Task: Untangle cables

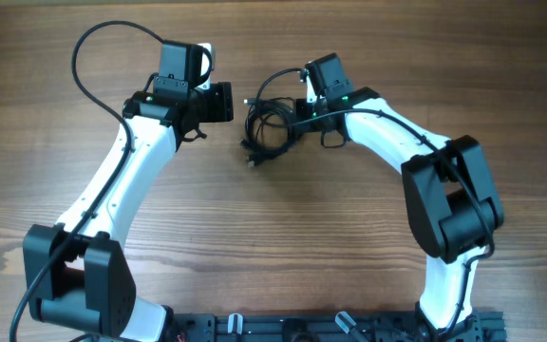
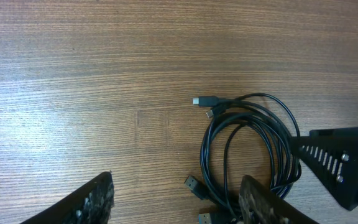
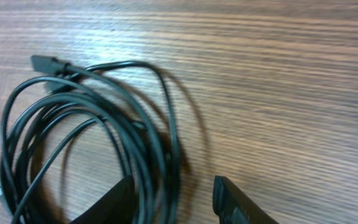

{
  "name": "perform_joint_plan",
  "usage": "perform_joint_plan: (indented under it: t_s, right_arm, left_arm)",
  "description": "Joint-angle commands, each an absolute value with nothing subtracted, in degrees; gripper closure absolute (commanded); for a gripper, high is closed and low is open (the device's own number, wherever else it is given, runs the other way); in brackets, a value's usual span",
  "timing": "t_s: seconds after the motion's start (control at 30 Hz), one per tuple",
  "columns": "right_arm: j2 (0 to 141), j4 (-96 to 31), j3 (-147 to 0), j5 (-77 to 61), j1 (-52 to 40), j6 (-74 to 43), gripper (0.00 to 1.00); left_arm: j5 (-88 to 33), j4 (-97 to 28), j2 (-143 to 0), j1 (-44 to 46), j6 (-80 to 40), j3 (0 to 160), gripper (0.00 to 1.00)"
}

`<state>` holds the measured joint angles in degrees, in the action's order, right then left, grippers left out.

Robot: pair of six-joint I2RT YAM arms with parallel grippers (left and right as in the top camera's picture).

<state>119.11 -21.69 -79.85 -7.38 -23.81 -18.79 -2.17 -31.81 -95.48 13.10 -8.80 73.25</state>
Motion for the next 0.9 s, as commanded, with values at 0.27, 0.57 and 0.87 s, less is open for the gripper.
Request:
perform_joint_plan:
  t_s: [0.27,0.57,0.87]
  right_arm:
    - [123.6,-18.7,-79.4,-9.5,-22.7,-19.3,0.62]
    - [123.6,-18.5,-79.4,-18.4,-22.7,-22.1,0.93]
    - [103.6,-27.9,-79.7,-13.4,-22.4,-22.6,0.96]
  left_arm:
    - [-1.8,-31.8,-95.8,12.8,-7.7,73.4,0.34]
    - [-1.8,-32.2,-95.8,12.8,-7.7,73.4,0.32]
    - [-15.6,-31.1,-96.5,13.1,-3.2,70.5,0.02]
